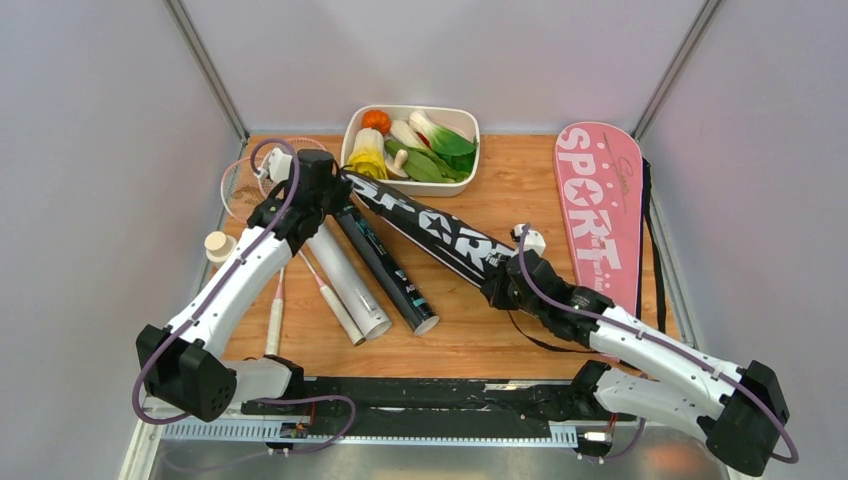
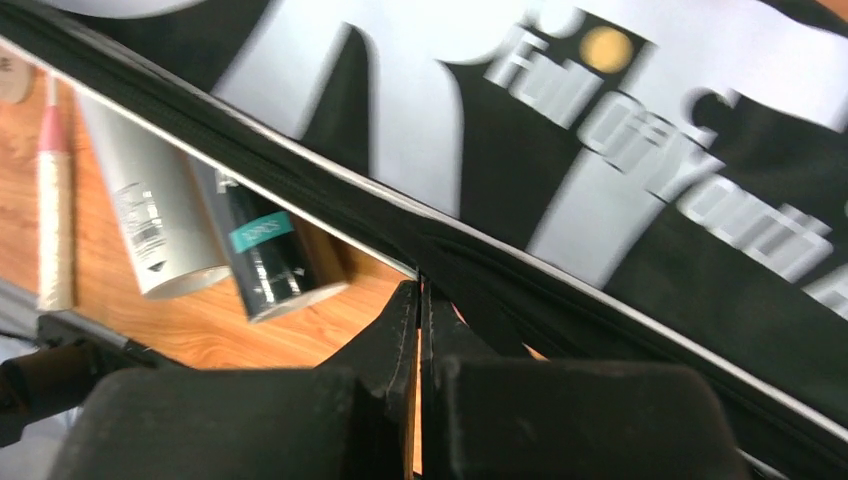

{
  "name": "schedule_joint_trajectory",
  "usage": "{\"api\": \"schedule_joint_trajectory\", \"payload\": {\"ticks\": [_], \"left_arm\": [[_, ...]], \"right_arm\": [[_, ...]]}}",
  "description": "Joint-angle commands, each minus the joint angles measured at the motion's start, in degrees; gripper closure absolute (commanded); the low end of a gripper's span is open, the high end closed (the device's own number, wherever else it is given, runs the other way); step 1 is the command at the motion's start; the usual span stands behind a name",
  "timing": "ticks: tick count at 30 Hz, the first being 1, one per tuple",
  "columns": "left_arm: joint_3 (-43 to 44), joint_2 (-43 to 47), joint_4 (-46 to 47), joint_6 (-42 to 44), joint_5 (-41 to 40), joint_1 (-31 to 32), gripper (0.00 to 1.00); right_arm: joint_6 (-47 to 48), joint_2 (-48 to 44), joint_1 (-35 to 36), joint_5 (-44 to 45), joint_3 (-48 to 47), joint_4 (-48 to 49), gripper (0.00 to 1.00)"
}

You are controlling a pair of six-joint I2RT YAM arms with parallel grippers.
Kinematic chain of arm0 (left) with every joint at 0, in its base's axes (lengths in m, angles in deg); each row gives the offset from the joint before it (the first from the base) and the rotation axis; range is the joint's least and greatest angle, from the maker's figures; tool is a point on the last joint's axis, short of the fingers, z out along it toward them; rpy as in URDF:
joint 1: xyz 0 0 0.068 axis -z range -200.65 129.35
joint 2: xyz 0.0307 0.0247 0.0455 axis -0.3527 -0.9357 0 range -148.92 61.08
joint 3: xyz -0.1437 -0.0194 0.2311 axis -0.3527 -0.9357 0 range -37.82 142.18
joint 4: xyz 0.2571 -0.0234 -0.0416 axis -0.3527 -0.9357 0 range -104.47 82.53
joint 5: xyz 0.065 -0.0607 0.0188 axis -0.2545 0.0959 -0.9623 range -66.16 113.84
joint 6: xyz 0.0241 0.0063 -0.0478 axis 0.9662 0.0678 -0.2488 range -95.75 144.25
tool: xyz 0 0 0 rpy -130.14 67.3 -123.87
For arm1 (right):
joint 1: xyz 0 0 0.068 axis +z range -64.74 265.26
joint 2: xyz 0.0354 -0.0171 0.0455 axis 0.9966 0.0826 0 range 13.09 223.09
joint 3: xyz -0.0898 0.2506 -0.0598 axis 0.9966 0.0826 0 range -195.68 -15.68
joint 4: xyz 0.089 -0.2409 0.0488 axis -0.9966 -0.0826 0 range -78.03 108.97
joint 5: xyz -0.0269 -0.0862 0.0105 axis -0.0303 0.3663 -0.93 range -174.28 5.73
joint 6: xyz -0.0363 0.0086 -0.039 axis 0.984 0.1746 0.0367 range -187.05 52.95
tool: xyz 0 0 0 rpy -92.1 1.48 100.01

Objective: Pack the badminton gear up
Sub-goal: Zip the racket bag at the center of the board.

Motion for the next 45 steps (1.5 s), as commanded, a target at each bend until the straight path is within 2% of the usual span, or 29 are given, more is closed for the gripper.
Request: {"api": "schedule_joint_trajectory", "payload": {"ticks": [1,16,25,29,34,39,45], "left_arm": [[5.3,2.8,7.4,4.1,-8.5,-1.2,1.0],[12.2,1.9,2.1,11.5,-18.6,-1.6,1.0],[16.0,1.7,-3.1,11.3,-21.4,-3.1,1.0],[16.2,2.4,-3.5,11.1,-21.9,-4.8,1.0],[18.0,1.5,-4.8,13.0,-22.7,-5.9,1.0],[17.8,1.4,-4.7,13.7,-23.4,-6.9,1.0],[18.0,0.7,-5.1,13.5,-22.2,-8.3,1.0]], "right_arm": [[-5.8,-2.6,-1.5,9.9,1.3,-13.3,1.0],[-13.7,-8.1,-6.4,26.7,-3.4,-27.5,1.0],[-16.3,-9.9,-8.3,37.8,-10.3,-34.5,1.0],[-16.1,-11.9,-9.3,44.3,-8.0,-34.8,1.0],[-11.6,-13.5,-11.1,41.8,-5.2,-29.9,1.0],[-9.9,-10.7,-18.5,38.0,-5.0,-28.1,1.0],[-4.5,-9.4,-30.9,27.2,1.0,-17.2,1.0]]}}
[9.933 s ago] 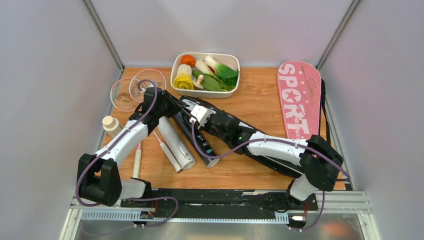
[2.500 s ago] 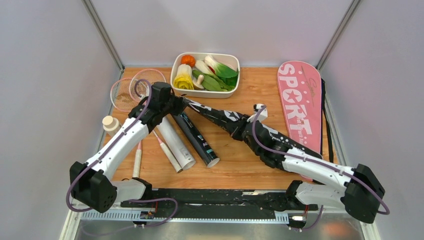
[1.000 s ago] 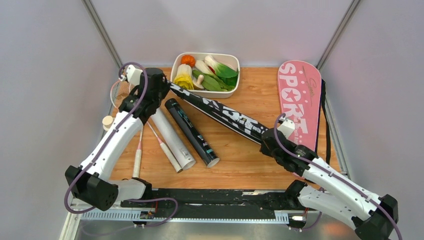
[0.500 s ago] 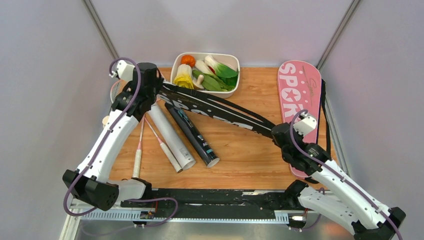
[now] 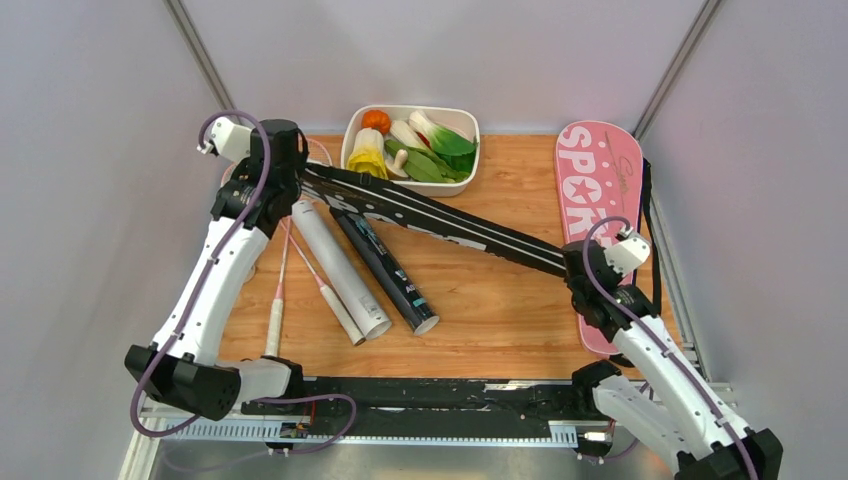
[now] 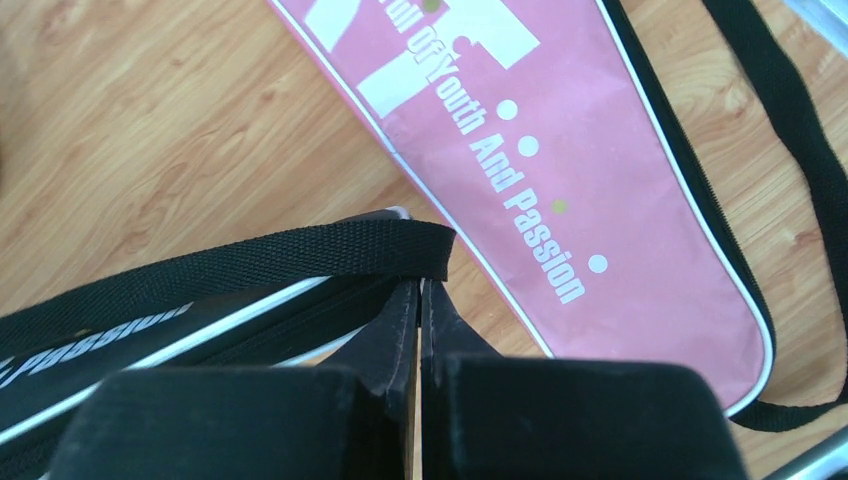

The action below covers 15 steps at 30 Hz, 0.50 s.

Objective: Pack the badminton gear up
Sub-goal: Zip the racket bag at the center of the board, then pick up the racket bag from the center of the board.

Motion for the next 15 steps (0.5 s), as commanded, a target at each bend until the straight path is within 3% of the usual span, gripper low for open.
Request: {"api": "schedule_joint_trajectory", "payload": {"ticks": [1,6,10,13,15], "left_arm": [[3.4,0.6,3.6,2.1,-4.6,-2.5,1.0],[3.6,0.7,4.8,3.2,-1.4,-2.6,1.0],[1.4,1.7,7.5,2.6,4.2,-2.6,1.0],[0.3,2.1,8.1,2.7,6.7,-2.6,1.0],[-0.5,2.5,8.1,2.4,7.2,-2.6,1.0]], "right_arm": [[6.2,-0.3,-8.5,-5.0,3.8,6.8,1.0],[13.4,-1.2,-12.0,-16.3,2.4,11.5,0.99],[21.3,-0.9,-11.7,-34.1,-4.3,8.7,0.56],[24.1,-0.7,-10.5,-38.1,-10.8,2.5,0.39],[25.9,-0.5,-9.3,-40.6,-14.1,3.4,0.32]]}}
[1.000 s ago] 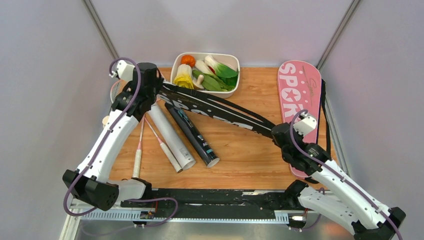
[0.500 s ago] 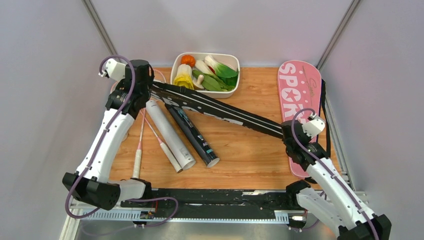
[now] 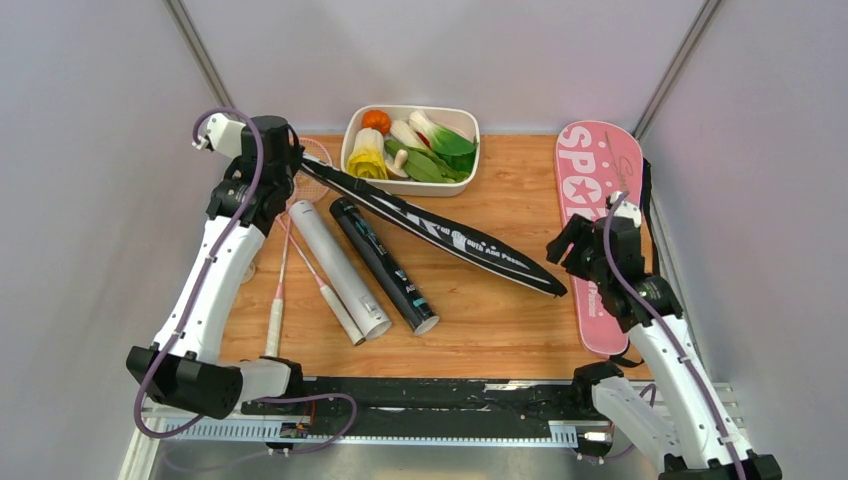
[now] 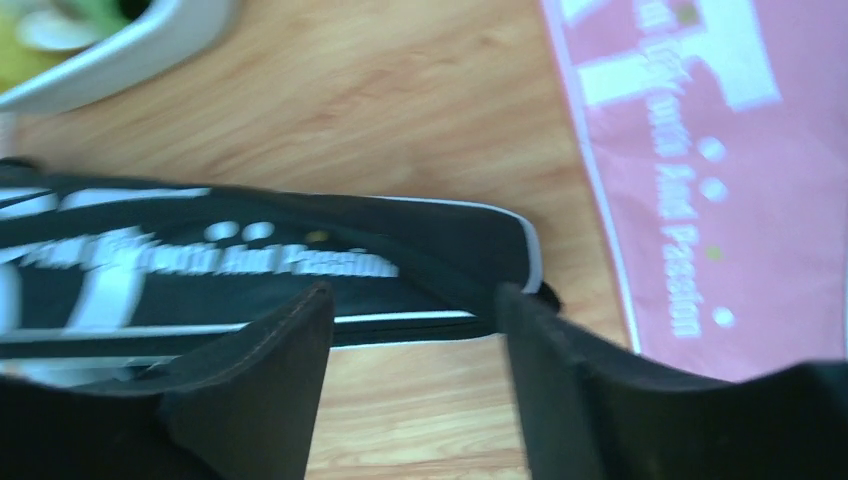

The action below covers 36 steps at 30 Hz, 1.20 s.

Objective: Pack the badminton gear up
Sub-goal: Pick up the racket bag from the center of the board.

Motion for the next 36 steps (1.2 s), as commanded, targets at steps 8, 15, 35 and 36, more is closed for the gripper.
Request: {"api": "schedule_joint_trajectory", "payload": {"ticks": [8,15,35,36], "left_arm": [[-2.5,4.0,7.5,0.3,7.1,-0.2,1.0],[-5.5,4.7,9.4,0.1,13.0,-0.1,1.0],[-9.4,11.0,20.8,14.8,24.0,-0.1,0.45],[-9.4,11.3,21.7,16.3,27.1,-0.1,0.34]], "right_arm": [[20.5,8.3,23.5,-5.2,-10.8,25.7,0.09],[41.8,26.3,39.5,2.6,-16.7,38.6,0.0],[34.9,39.4,38.3,4.5,-28.9,37.4,1.0],[33.2,38.3,37.3,4.2,-29.4,36.4,1.0]]}}
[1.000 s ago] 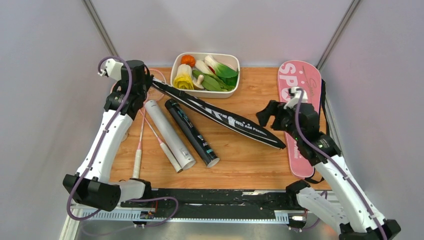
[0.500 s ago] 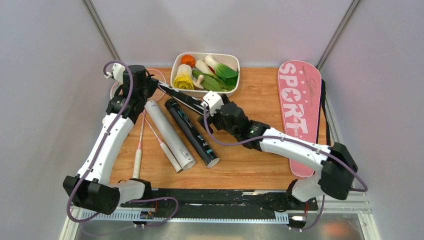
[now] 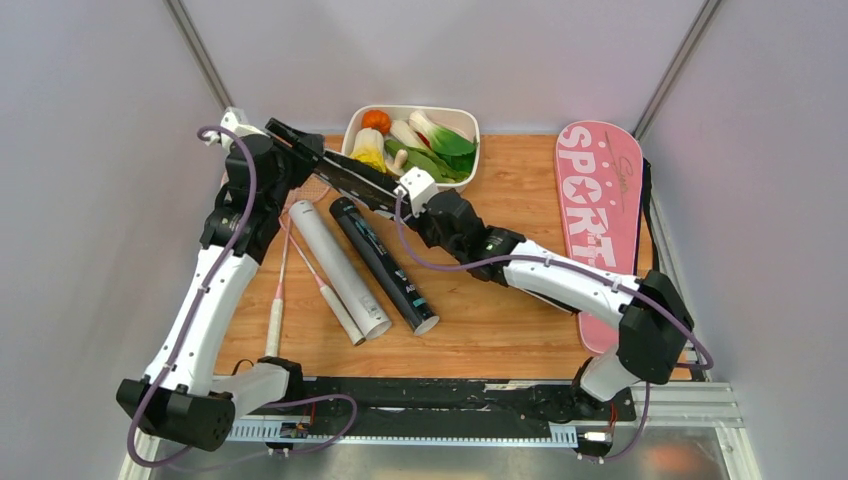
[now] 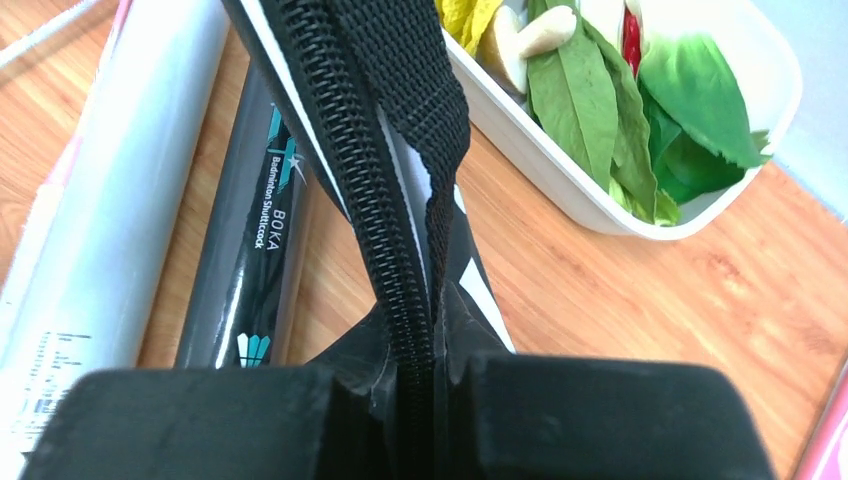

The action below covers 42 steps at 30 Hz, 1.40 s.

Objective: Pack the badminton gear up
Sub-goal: Pick up the racket bag from the center of the board, then place the racket bag at the center of the board.

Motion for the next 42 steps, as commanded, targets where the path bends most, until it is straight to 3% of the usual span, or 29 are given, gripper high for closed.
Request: {"api": "schedule_joint_trajectory", "payload": {"ticks": [1,11,21,27,35,42], "left_arm": [[0.9,4.2,10.1,11.4,10.4,0.1,0.31],[5.2,7.6,11.2,18.6,28.8,0.1,0.3],[-1.3,12.3,10.0,21.8,31.2,0.1,0.29],[-5.1,13.1,8.9,23.6,32.5,0.1,0.29],[-9.0,14.0,8.2,25.5,31.7,0.1,0.29],[-12.1,13.6,8.3,26.1,32.5,0.1,0.29]], "right_arm": [[-11.6,-7.1,-4.6,-2.2,-6.0,-1.0,1.0],[-25.9,-11.1,-20.1,-12.3,-17.5,-15.9,1.0],[-31.7,-9.3,-39.9,-26.9,-16.8,-21.1,1.0],[-34.4,-7.5,-47.3,-35.1,-9.4,-17.2,1.0],[-42.6,-1.2,-51.3,-44.7,-1.7,-6.7,1.0],[-45.1,7.0,-55.2,-48.2,3.7,2.8,1.0]]}}
